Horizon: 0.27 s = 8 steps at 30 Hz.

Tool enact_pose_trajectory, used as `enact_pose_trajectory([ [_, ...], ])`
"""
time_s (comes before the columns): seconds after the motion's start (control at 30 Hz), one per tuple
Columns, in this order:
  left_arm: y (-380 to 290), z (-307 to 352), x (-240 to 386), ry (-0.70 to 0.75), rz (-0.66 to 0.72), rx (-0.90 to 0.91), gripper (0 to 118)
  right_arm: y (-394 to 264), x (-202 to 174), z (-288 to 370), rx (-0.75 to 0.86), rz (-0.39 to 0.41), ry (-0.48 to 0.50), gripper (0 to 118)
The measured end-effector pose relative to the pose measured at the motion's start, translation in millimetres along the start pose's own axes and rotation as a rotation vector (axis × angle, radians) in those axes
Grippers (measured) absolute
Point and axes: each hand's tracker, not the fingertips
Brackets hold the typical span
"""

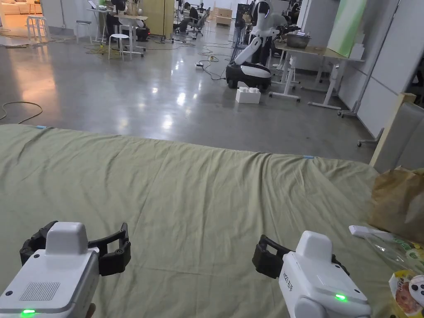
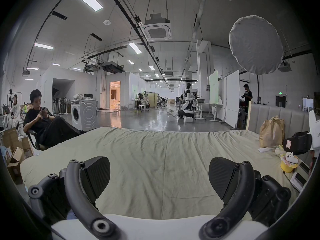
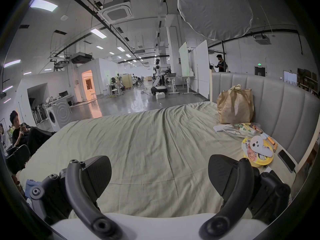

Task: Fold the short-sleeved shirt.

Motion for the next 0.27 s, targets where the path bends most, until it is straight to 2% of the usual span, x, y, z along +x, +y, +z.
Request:
enact_pose_trajectory([
  [0.1,1.0,-0.1,-0.1,-0.011,0.0,0.008,113,-3.1,2.9,-0.4,0.06,0.021,0.032,113],
  [0.2,1.5,-0.4,0.7,-0.024,-0.008,0.016,113,-7.4,-1.1,4.3,0.148,0.076,-0.01,113],
  [0.27,1.8,-0.4,1.3,-0.029,-0.023,0.021,113,-8.7,-2.8,3.1,0.15,0.098,-0.026,113],
])
